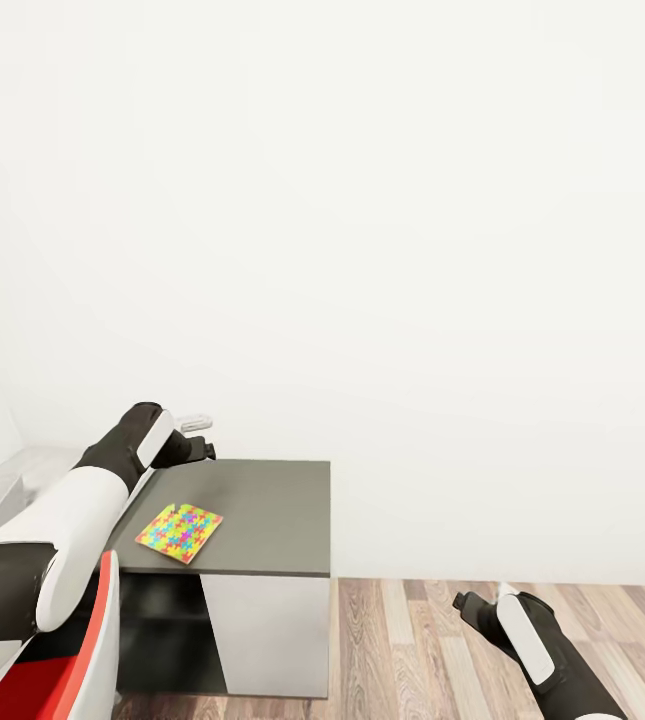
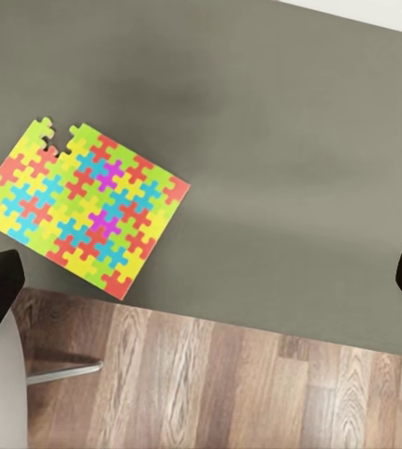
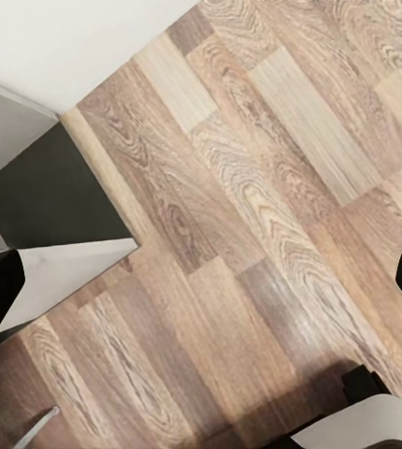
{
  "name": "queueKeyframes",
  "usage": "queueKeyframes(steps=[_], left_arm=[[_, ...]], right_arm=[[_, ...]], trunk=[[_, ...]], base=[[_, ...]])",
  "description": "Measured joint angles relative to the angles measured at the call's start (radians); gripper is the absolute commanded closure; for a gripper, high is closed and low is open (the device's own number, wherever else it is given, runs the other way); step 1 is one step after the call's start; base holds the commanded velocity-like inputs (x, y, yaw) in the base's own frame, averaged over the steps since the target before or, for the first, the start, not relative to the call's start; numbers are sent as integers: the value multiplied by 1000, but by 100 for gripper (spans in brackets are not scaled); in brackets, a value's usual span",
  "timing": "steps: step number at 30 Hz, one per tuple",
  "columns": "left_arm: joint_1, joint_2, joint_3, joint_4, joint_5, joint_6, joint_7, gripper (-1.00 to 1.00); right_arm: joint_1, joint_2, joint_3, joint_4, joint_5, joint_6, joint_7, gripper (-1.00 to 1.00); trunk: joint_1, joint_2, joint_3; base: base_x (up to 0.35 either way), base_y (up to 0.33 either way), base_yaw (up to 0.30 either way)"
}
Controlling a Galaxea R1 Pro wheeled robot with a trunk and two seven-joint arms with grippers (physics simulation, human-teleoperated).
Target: Put all the toys in the child's room - the three board games (two on the bed and one on the table), the two jigsaw puzzles on the table, and the tennis ball on the table - inside the toy box on the table in the child's room.
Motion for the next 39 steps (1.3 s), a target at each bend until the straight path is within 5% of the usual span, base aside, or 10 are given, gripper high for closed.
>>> queueKeyframes(steps=[39], left_arm=[[6, -1, -3, 0, -2, -40, 1, -100]], right_arm=[[0, 0, 2, -5, 9, 1, 54, -100]], trunk=[[0, 0, 0]], base=[[77, -39, 80]])
